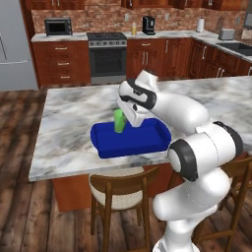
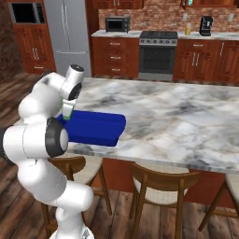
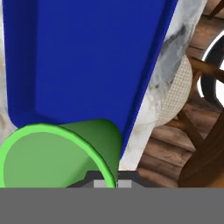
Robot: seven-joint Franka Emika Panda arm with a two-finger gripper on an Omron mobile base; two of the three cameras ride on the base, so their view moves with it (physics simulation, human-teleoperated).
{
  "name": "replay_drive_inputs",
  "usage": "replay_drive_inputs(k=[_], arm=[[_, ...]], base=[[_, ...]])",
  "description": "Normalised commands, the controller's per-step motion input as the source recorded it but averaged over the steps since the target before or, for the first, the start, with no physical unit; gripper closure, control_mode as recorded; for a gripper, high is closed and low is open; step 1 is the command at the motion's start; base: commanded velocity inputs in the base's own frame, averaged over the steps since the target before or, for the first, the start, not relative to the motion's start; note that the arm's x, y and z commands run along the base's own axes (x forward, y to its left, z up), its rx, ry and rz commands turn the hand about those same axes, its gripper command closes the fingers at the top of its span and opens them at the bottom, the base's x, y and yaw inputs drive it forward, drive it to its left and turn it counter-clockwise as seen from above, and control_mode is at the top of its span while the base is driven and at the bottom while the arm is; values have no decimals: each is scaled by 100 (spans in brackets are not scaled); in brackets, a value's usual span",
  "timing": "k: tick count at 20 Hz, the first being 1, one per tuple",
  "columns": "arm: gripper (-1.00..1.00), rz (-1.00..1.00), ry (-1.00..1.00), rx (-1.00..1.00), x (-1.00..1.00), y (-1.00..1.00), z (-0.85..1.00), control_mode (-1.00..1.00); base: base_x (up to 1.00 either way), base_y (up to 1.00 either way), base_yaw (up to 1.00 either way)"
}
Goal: There is a tray on the dining counter. Grab the cup, mug, and pitcher and place them on the tray. The pitcher may be placed next to the tray if it cannot fit the tray.
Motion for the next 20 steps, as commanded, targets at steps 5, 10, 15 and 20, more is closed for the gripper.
replay_drive_inputs(k=[5, 10, 15, 20], arm=[[100, 0, 1, 0, 37, 2, -29, -100], [100, 0, 1, 0, 34, 4, -30, -100], [100, 0, 0, 0, 32, 11, -33, -100], [100, 0, 0, 0, 36, 12, -34, -100]], base=[[0, 0, 0], [0, 0, 0], [0, 0, 0], [0, 0, 0]])
